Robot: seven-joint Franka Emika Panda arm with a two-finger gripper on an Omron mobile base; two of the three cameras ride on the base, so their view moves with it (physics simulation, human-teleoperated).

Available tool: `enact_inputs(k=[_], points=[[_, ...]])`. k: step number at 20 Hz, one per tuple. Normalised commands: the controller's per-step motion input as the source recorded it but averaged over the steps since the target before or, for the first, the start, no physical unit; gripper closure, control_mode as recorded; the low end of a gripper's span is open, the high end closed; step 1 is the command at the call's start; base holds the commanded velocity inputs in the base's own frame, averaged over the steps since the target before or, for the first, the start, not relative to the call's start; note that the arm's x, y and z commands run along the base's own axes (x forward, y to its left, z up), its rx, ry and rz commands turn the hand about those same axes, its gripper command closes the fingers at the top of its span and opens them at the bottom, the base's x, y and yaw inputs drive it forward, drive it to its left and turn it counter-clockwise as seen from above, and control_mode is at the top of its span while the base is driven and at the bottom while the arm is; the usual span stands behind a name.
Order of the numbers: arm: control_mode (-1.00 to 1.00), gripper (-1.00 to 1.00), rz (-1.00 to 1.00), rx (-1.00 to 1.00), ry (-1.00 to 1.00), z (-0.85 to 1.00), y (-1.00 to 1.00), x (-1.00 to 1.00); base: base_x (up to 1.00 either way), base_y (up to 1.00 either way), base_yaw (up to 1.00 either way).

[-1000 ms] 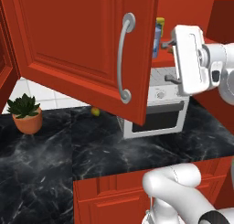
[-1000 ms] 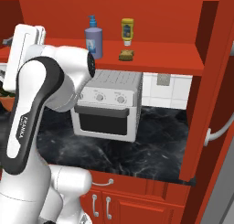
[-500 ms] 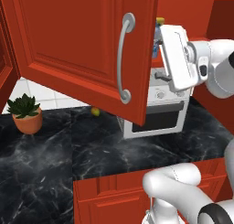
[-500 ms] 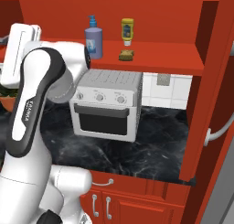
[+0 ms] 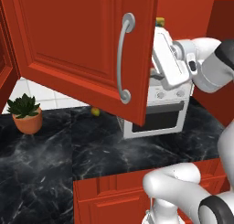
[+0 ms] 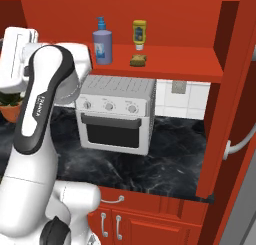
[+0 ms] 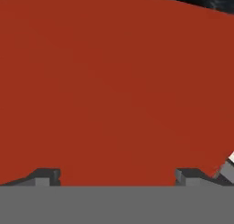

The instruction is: Pick the soap dispenser and sponge from the cabinet and place them on the counter.

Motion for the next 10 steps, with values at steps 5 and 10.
enact_inputs(k=[5,10], points=[[-1.0,-1.0,0.12,-0.01,0.02,0.01,0.3,0.0,0.0,0.0,0.0],[-1.0,-1.0,0.1,-0.04,0.0,0.07,0.38,-0.09,0.0,0.0,0.0]])
